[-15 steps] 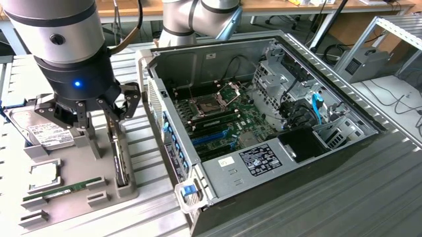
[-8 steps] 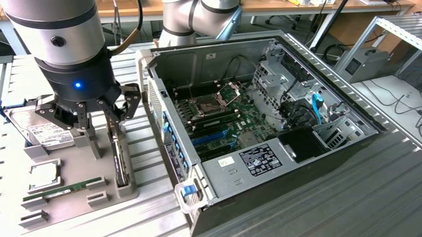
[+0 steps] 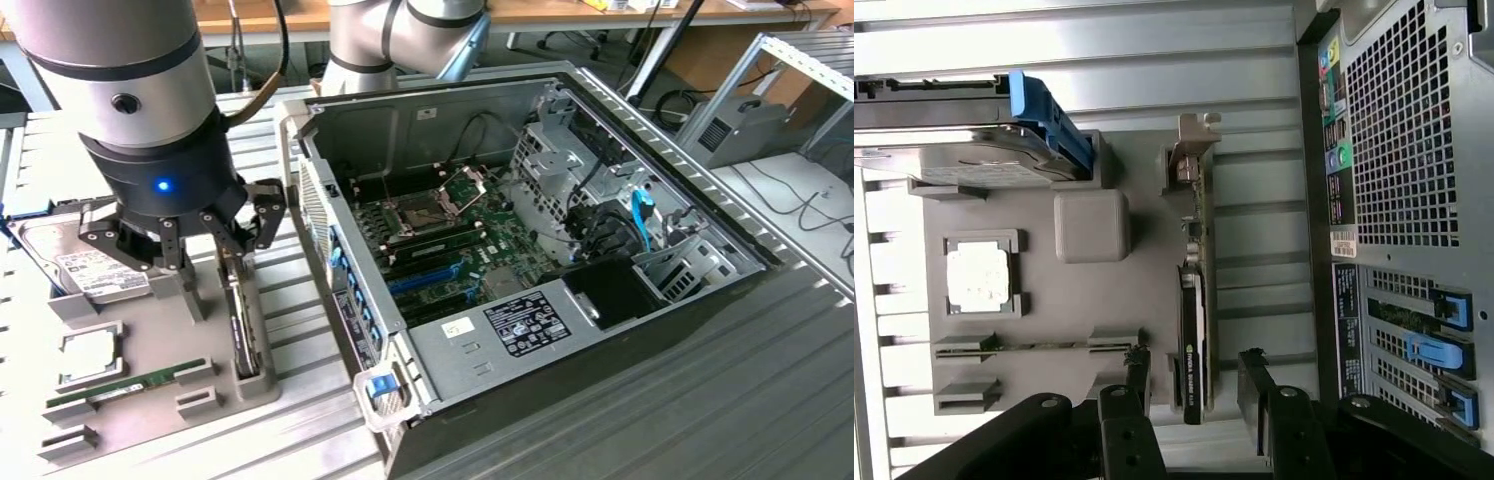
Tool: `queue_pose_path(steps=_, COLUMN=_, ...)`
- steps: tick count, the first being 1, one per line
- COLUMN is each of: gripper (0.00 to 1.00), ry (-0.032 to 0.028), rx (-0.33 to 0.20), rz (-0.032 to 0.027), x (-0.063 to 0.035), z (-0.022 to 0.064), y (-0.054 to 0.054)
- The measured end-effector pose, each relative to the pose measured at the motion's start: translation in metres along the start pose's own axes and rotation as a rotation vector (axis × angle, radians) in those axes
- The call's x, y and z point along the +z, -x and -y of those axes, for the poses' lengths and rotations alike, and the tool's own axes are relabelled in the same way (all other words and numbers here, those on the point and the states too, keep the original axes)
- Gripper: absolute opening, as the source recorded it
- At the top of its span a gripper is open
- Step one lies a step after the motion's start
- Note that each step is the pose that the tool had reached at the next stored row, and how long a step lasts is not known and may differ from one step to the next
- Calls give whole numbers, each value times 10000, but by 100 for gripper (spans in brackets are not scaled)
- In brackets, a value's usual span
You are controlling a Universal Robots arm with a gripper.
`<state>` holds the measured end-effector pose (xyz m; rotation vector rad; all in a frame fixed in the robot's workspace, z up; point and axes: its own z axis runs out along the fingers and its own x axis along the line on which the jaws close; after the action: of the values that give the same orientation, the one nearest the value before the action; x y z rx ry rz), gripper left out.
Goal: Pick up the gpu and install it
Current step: 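Pick up the gpu and move the gpu toward the slot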
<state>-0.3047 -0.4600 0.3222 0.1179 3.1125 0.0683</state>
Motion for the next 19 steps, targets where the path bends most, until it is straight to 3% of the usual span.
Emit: queue_pose_path(steps=19, gripper=48, ry=-1, rx=2, rz=0, x=310, z=12, y=-8)
